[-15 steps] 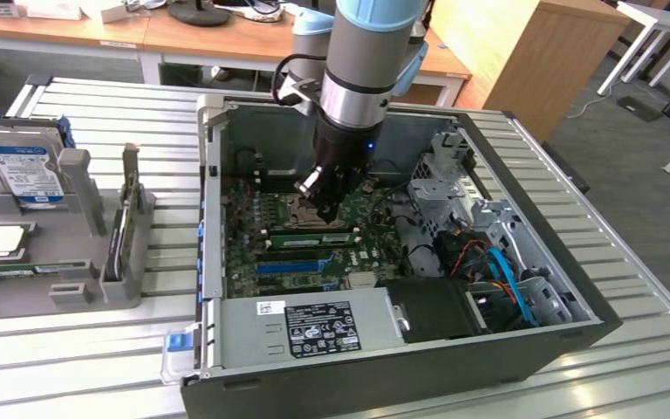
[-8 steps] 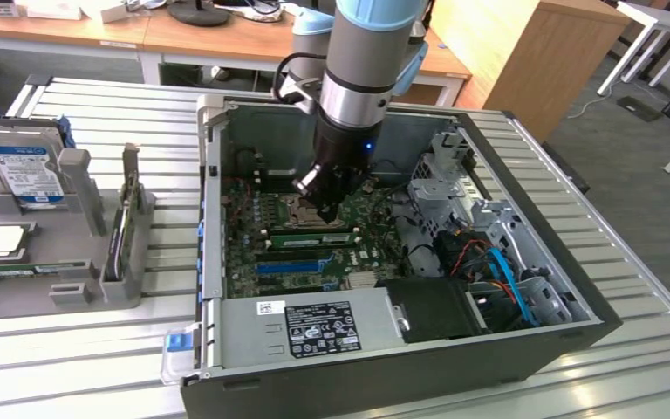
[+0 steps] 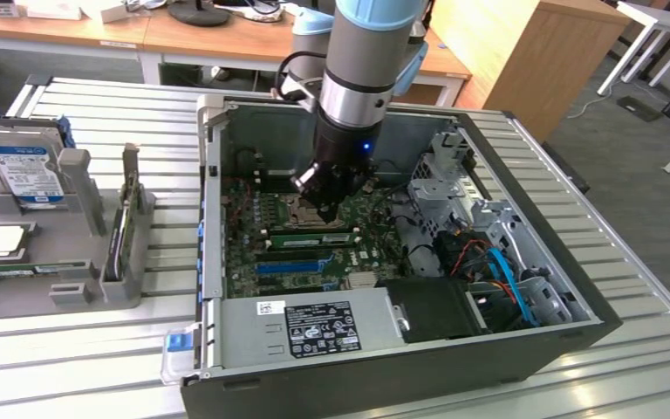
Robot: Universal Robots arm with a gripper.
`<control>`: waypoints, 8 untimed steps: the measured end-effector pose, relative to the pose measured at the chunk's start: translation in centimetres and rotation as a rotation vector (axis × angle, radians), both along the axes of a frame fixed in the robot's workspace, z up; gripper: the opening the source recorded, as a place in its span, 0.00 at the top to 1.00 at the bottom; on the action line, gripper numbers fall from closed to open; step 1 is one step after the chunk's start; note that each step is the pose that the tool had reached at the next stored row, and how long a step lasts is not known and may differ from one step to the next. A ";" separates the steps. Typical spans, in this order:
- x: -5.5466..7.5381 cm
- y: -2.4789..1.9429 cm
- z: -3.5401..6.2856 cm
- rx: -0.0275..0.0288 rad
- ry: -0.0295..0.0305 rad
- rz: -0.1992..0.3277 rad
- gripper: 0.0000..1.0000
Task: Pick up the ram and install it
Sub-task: 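Press down the ram until it locks into place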
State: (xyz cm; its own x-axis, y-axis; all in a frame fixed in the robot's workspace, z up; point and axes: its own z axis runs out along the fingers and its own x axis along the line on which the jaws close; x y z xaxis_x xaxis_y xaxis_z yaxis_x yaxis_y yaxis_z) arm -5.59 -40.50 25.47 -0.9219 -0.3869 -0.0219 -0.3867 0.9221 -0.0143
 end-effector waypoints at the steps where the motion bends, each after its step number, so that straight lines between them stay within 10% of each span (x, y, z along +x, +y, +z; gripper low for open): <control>1: 0.0 0.01 0.00 0.0000 0.0000 -0.011 0.90; 8: 0.0 0.04 0.00 0.0000 -0.0002 -0.092 0.90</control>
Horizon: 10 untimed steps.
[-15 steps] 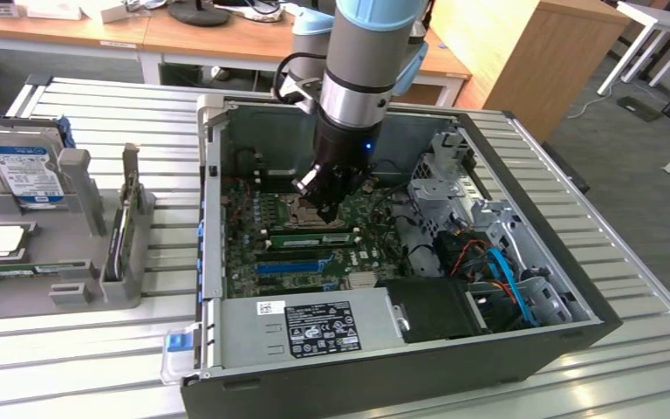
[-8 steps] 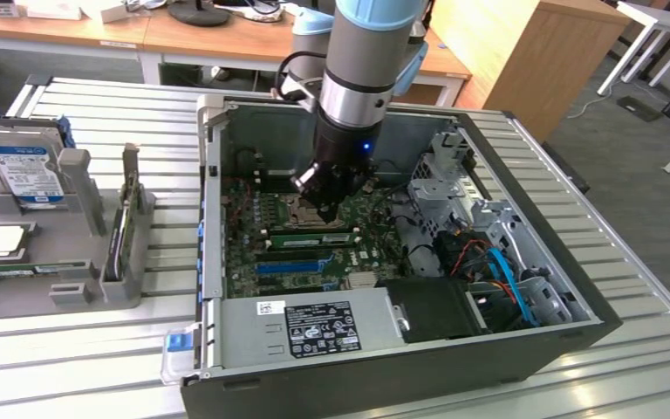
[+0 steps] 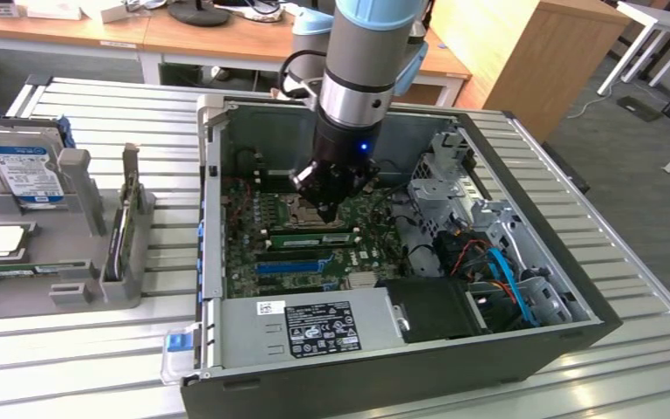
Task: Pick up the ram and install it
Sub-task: 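Press down the ram until it locks into place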
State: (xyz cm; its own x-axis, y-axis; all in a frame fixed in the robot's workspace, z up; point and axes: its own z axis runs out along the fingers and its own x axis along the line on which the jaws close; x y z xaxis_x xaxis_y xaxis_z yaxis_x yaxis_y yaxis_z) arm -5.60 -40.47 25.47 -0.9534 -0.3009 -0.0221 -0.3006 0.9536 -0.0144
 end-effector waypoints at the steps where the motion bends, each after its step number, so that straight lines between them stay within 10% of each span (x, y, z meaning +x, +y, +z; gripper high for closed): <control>1: 0.0 0.00 0.00 0.0000 0.0000 -0.012 0.90; 10: 0.0 0.03 0.00 0.0001 -0.0001 -0.124 0.90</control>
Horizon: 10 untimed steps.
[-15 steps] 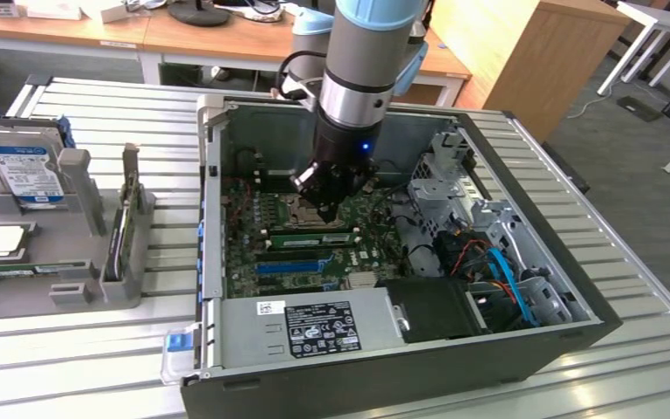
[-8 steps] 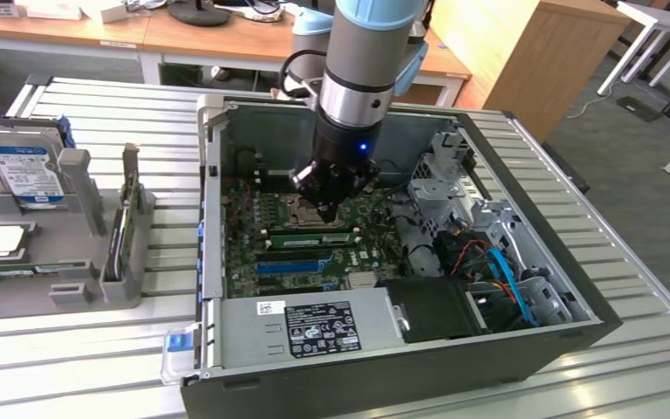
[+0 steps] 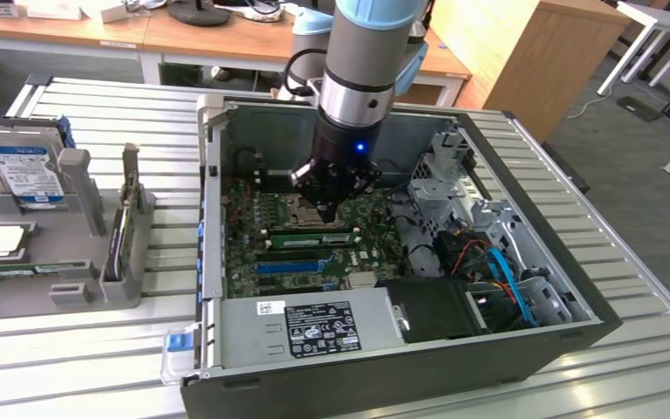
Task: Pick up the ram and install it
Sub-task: 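Press down the ram until it locks into place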
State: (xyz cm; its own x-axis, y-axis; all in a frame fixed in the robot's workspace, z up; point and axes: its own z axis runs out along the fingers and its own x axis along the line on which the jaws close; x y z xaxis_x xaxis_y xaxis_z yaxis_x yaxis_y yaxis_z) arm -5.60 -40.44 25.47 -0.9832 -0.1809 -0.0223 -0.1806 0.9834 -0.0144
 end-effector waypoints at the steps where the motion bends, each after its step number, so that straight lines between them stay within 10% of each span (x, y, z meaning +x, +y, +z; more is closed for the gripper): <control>1: 0.0 0.00 0.00 -0.0001 0.0001 -0.011 0.90; 10: 0.0 0.04 0.00 -0.0001 0.0000 -0.116 0.90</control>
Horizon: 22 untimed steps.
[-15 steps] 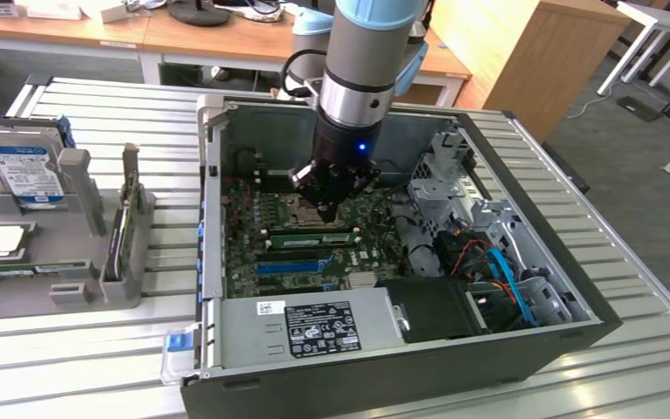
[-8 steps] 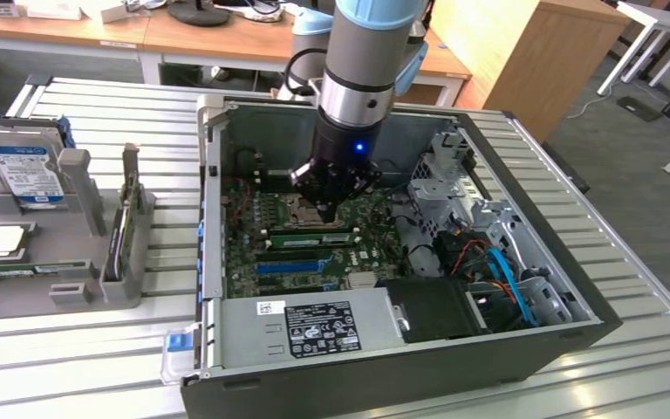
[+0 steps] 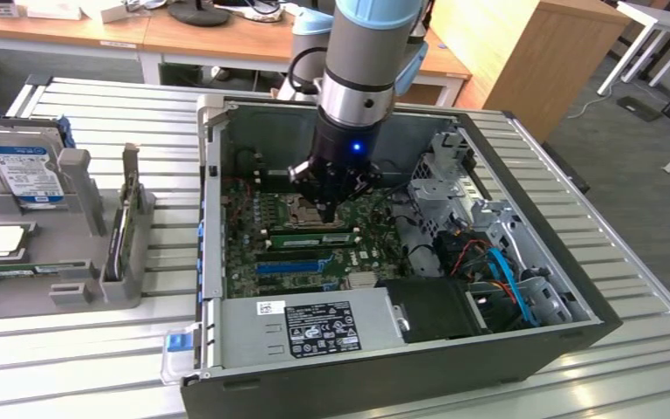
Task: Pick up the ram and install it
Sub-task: 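Press down the ram until it locks into place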
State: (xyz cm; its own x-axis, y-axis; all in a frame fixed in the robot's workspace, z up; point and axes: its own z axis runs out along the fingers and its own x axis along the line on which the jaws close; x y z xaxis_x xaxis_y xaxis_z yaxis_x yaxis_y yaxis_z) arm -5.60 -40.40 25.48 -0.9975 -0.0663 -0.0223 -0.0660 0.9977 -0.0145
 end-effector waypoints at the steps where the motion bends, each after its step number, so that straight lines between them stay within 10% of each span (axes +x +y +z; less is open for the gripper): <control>1: 0.0 0.01 0.00 0.0000 0.0000 -0.011 0.90; 22: 0.0 0.05 0.00 0.0000 0.0002 -0.143 0.90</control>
State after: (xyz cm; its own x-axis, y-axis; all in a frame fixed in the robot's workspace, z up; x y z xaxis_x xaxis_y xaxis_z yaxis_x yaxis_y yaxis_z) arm -5.60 -40.35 25.48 -0.9968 0.0767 -0.0221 0.0770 0.9969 -0.0144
